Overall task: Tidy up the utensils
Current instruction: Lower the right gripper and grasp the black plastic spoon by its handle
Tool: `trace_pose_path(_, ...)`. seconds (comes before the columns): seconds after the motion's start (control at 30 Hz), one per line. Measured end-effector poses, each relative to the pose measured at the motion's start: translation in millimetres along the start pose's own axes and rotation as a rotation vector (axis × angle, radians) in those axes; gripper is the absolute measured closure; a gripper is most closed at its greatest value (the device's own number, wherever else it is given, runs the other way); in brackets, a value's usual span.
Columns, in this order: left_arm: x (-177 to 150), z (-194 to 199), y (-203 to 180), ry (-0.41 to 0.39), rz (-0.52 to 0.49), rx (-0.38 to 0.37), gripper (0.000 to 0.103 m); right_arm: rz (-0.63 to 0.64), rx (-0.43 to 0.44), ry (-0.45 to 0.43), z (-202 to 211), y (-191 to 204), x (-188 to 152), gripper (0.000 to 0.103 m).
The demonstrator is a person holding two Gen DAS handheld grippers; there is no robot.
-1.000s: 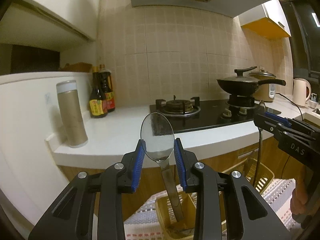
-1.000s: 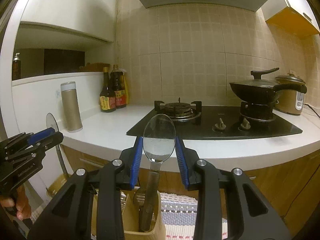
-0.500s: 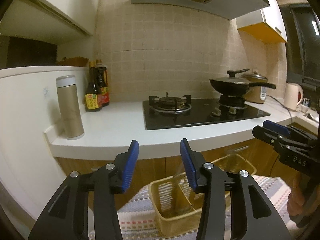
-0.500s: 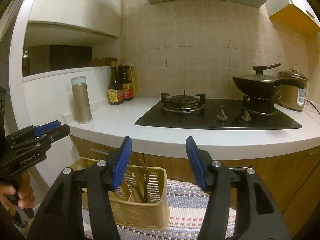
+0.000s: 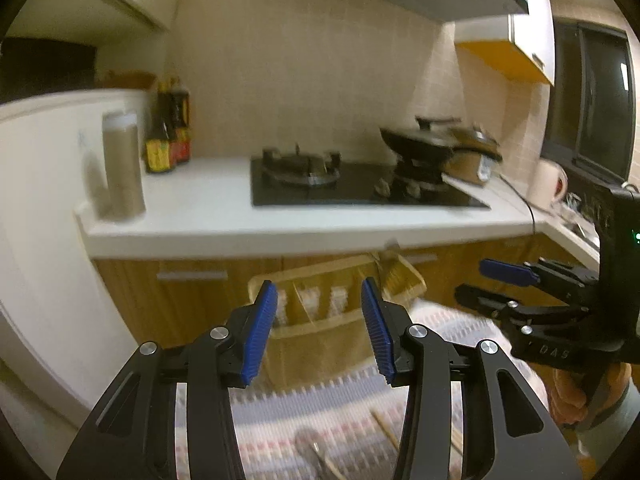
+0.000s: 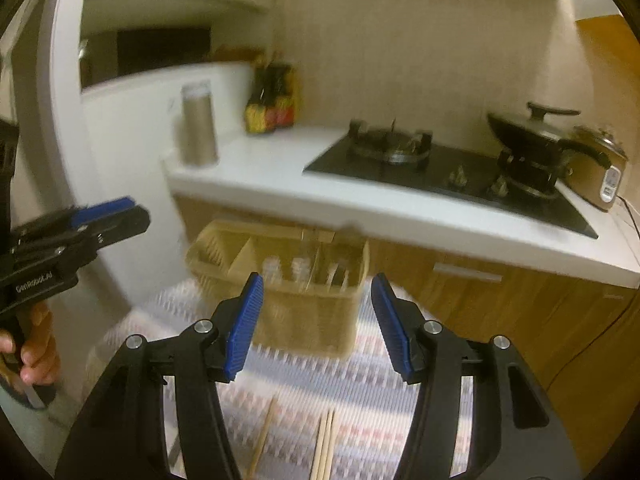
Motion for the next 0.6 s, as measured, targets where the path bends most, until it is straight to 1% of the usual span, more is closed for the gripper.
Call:
trace_pose_path(0.07,-13,-3,-2,0.056,-0.002,-0.005,0.061,0.004,0.02,0.079,-3,6,-15,0.05)
trace_pose_path(0.17,-42,-15,-1,0.181,0.0,-0.018,0.061,-0.03,0.071,0.22,-14,10,-42,0.05)
trace_pose_path(0.33,-92,-37,5,0.342,-0.005,-0.006,0.061,-0.14,0.18,0.459,-33,11,-97,0.051)
trace_pose_path(0.4,-109,-46,7,0.39,0.002,-0.013,0.061,-0.141,0.198,0.53,-37,15,-118,0.051)
trace_pose_path(0.47,-120,-52,8,0.417,-0.006,-0.018,0.061,-0.118,0.206,0.587,-36,23,-139,0.051)
trace_pose_path(0.6,-139,-62,7,0.456,-0.017,-0.033,0.061,-0.06,0.19,0.662,-31,38,-175,0.051)
Point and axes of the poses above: each gripper's, at about its wrist camera, not at the fingertips, and z roughly against the way its jaws point, y to its left, x to its top, the point moved 7 cm from there along -z, roughly the way its jaws point, and after that the axes turned 2 degrees about -z, right-handed, at the moved point
